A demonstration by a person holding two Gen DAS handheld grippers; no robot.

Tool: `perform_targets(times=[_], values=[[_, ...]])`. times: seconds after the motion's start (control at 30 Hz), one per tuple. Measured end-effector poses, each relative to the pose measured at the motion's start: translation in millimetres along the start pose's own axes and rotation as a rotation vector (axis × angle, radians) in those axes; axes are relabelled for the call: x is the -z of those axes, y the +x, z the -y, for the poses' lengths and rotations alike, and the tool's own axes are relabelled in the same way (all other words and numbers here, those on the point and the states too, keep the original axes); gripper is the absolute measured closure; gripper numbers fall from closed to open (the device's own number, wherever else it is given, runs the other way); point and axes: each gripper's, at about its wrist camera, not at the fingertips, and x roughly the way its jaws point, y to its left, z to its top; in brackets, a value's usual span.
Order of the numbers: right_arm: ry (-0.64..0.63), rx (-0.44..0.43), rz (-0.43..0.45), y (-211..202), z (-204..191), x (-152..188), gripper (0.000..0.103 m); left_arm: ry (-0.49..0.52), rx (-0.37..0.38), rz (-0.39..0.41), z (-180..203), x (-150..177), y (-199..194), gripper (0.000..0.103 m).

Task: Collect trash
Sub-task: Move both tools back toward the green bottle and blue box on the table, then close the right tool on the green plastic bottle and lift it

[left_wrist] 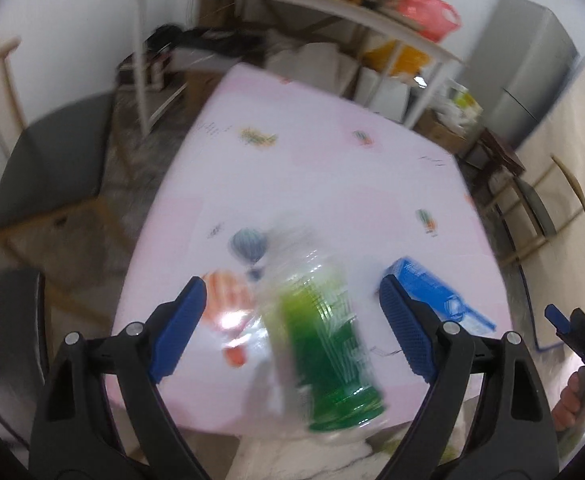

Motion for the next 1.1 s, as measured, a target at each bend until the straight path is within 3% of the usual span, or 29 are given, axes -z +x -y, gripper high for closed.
perform_targets(times=[0.13,0.33,0.47,0.7,0.93,1.1], values=[[0.014,-0.02,-0.157,61.1,-32.3,-5.4,0.026,-0.039,0.005,-0.004,-22.3,27.2,1.3,0.019],[-0.023,0.076,-0.208,91.6,-45.3,-11.7,0.026,-0.068,0.169,-0.037,-17.0,40.1,22.8,0.019],[0.024,0.035,-0.258,108.1,-52.5,-13.1,0.026,-0.094,0.24,-0.096,-13.2,43.5,48.6,0.019],[0.054,-0.084,-0.388,163.2,-78.6,-16.2,0.026,-0.11,0.376,-0.107,-19.8,61.6,55.7,0.019],[0.127,0.013,-0.52,227.5,-72.8,-8.3,0.026,-0.097,0.413,-0.107,-25.4,81.9,50.8,0.019],[0.118,0.01,-0.6,252.5,-72.8,-0.1,0.027,-0.139,0.551,-0.132,-24.0,88.4,56.5,0.019]])
